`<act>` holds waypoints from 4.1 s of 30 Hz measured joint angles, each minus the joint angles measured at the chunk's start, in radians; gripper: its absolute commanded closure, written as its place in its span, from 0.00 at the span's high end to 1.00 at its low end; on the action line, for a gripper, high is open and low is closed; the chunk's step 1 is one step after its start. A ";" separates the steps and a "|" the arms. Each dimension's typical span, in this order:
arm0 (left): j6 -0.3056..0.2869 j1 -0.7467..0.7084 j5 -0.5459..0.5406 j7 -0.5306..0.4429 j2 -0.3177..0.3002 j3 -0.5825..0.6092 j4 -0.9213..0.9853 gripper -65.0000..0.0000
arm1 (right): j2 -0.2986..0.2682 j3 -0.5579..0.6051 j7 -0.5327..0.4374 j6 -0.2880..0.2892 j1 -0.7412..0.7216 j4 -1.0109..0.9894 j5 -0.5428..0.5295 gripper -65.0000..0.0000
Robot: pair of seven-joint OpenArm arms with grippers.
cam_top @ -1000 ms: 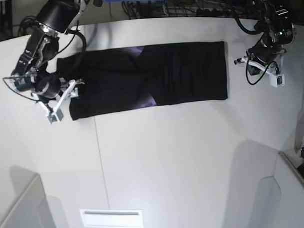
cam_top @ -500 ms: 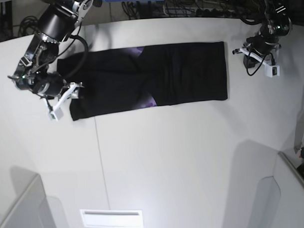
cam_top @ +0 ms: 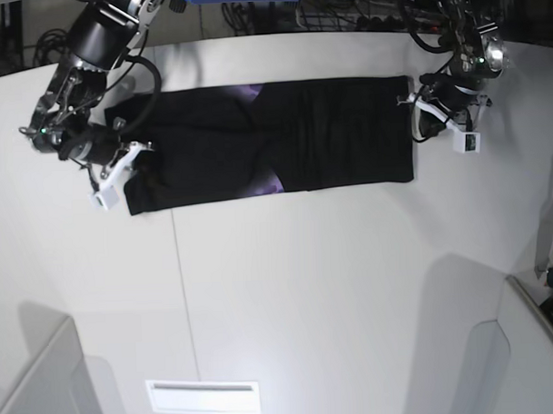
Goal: Fold the T-shirt properly
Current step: 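Fold the strip end with the left gripper toward the right gripper, then fold the other strip end with the right gripper toward the left gripper, then grasp the folded bundle with the right gripper and flip it over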
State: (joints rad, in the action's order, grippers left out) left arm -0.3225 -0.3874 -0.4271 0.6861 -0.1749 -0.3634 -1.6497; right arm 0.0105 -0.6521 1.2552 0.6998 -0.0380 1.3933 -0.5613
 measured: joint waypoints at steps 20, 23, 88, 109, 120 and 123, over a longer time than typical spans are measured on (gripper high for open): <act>0.114 0.079 0.002 0.002 0.072 0.328 -0.005 0.00 | 0.012 0.267 0.051 -0.189 0.135 0.531 0.053 0.00; 0.113 0.085 0.004 0.006 0.072 0.353 -0.008 0.00 | 0.042 0.332 0.053 -0.212 0.168 0.581 0.050 0.00; -0.072 -0.106 0.034 0.233 0.030 -0.181 -0.207 0.00 | 0.114 0.751 -0.245 -0.457 0.144 0.252 -0.041 0.52; -0.083 -0.099 0.030 0.235 0.028 -0.229 -0.207 0.00 | 0.085 1.238 -0.191 -0.573 0.010 0.426 -0.039 0.52; -0.078 -0.156 -0.602 0.258 0.022 -0.224 -0.285 0.14 | -0.095 0.763 -0.397 -0.572 0.233 0.577 -0.040 0.00; -0.074 -0.093 -0.656 0.402 0.033 -0.227 -0.281 0.60 | -0.140 0.736 -0.411 -0.569 0.264 0.577 -0.044 0.00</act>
State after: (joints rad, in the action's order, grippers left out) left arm -0.3969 -0.4801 -1.0828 1.0878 -0.1421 -0.5900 -1.9305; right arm -0.1291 0.0841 0.8444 0.1307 0.2264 1.9705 -0.6052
